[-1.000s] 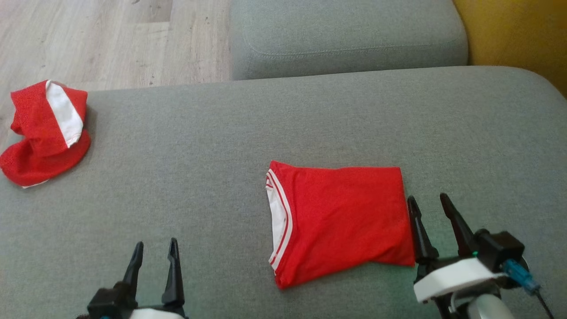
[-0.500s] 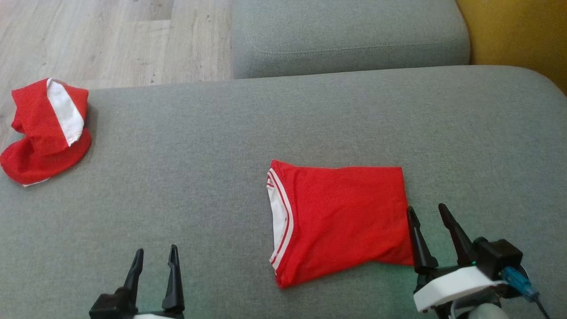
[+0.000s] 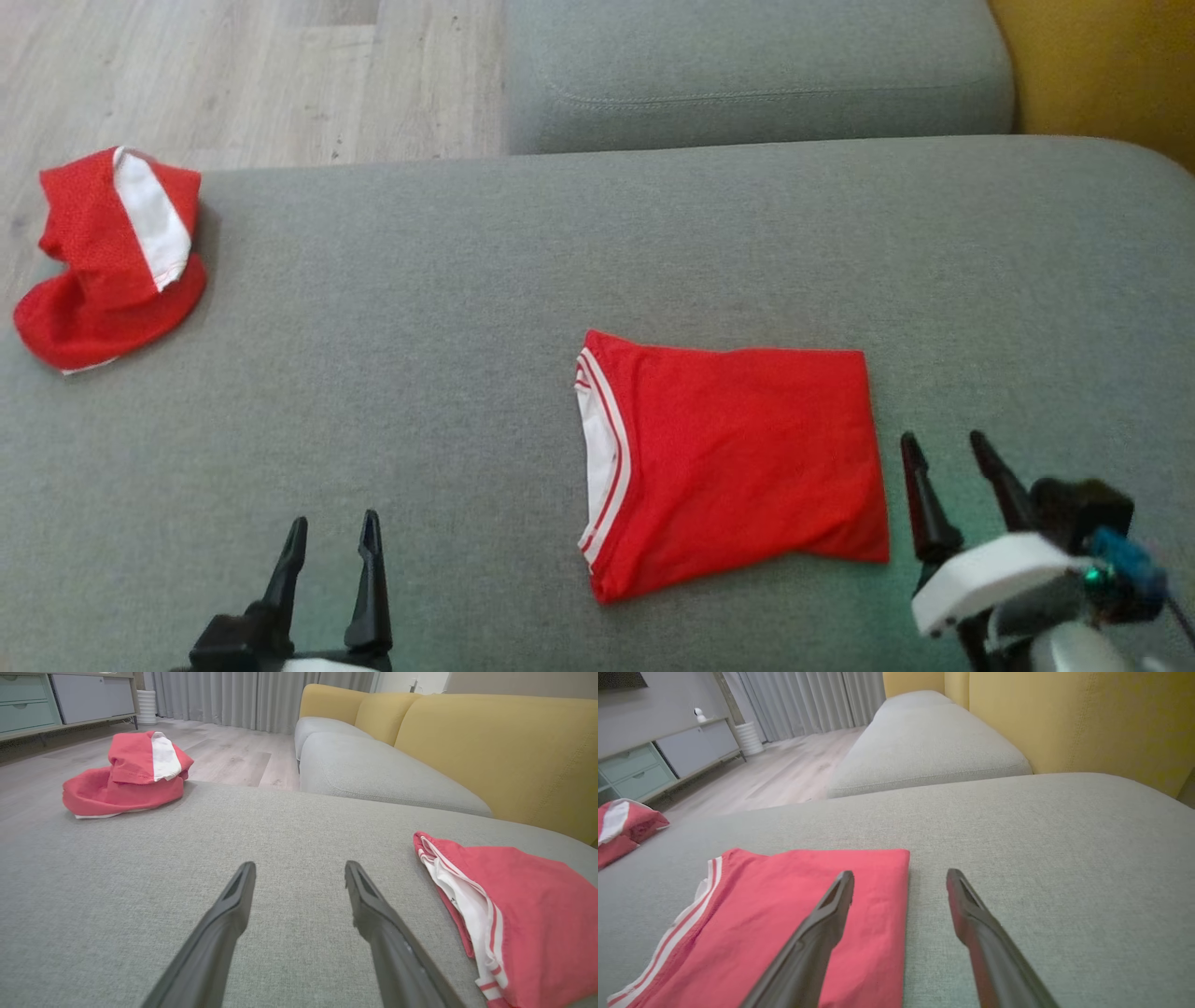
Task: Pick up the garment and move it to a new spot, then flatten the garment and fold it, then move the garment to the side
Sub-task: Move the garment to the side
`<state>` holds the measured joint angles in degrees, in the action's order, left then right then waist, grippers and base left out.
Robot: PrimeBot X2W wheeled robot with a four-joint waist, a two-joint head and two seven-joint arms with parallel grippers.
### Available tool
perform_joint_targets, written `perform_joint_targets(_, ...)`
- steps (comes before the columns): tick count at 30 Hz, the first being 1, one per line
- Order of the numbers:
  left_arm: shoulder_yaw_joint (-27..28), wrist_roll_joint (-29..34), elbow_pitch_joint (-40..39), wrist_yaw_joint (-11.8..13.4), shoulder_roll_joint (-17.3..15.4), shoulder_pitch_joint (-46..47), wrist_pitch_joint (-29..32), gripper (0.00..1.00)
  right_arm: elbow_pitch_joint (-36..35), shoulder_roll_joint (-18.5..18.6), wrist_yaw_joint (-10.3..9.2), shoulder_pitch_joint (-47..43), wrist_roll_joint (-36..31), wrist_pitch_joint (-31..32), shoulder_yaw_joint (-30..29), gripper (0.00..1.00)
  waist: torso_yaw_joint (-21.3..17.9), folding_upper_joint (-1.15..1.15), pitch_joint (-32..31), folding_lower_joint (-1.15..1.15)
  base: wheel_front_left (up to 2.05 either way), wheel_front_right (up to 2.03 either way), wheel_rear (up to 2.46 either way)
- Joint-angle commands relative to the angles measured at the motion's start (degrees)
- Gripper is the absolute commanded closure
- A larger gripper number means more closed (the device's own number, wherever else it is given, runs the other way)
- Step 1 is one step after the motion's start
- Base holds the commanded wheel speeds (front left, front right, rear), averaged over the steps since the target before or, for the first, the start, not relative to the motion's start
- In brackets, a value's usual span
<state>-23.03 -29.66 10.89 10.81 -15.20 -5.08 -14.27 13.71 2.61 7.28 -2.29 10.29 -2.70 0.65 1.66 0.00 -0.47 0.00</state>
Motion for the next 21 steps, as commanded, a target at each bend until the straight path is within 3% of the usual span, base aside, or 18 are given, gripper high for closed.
perform_joint_targets(1, 2.4, 0.4, -1.5, -0.2, 0.0, 2.8, -0.7, 0.0, -2.2, 0.3, 0.21, 4.3, -0.8, 1.1, 0.7, 0.0, 0.5, 0.0, 0.4, 0.0, 0.0, 0.0, 0.0)
perform_joint_targets(12, 3.3, 1.5, -1.8, -1.2, 1.9, 4.3, -0.7, 0.0, -1.4, 0.3, 0.21, 9.5, -2.4, 22.2, -5.4, 0.0, 5.8, 0.0, 5.1, 0.0, 0.0, 0.0, 0.0)
perform_joint_targets(21, 4.5, 3.2, -1.3, -2.5, 3.6, 5.7, -0.7, 0.0, 3.0, 1.1, 0.21, 12.0, 1.2, 27.9, -6.8, 0.0, 9.3, 0.0, 8.3, 0.0, 0.0, 0.0, 0.0)
